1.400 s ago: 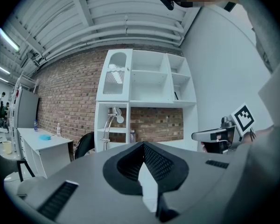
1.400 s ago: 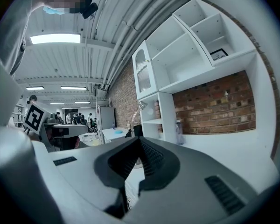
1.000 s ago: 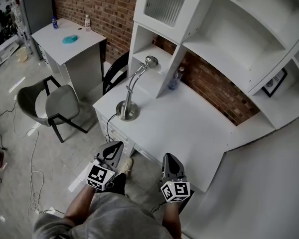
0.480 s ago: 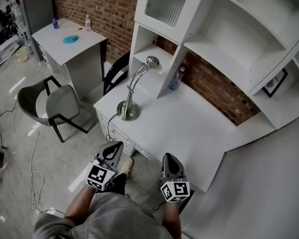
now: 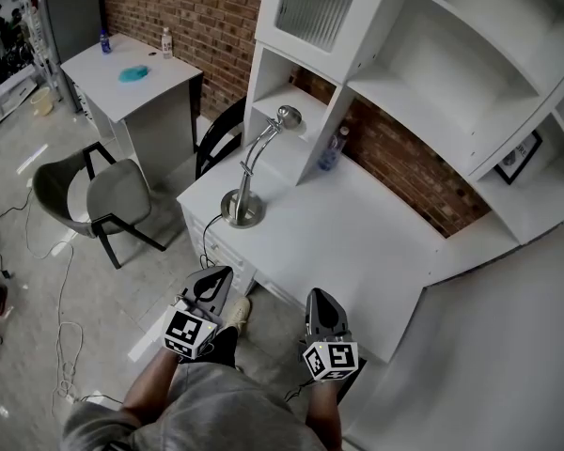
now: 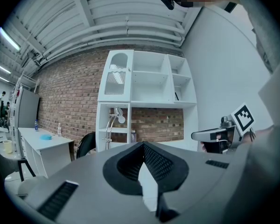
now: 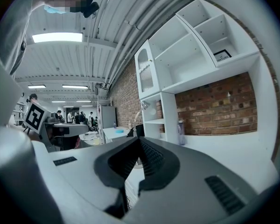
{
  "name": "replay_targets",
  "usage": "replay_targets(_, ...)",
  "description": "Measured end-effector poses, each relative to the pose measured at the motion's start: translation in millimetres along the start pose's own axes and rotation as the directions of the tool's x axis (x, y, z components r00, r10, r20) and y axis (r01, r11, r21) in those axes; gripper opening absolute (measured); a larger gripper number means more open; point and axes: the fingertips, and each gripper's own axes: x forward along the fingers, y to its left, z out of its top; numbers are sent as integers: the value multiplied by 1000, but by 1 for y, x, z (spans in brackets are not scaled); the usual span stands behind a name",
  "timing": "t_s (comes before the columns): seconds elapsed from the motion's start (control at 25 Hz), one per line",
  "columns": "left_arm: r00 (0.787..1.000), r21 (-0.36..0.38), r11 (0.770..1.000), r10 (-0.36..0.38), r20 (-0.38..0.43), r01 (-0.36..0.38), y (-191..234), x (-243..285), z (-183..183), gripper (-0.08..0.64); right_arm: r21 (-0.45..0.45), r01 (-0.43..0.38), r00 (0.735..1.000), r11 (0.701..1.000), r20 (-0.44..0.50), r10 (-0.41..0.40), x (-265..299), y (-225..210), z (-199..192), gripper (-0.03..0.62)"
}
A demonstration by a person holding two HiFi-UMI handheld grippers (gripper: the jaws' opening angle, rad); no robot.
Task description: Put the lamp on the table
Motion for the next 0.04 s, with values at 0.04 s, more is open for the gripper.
replay_targets(0.04, 1000, 1, 1000, -1, 0, 1, 0, 0, 1, 3, 0, 0, 1000, 1000, 0, 0, 0, 0, 0, 21)
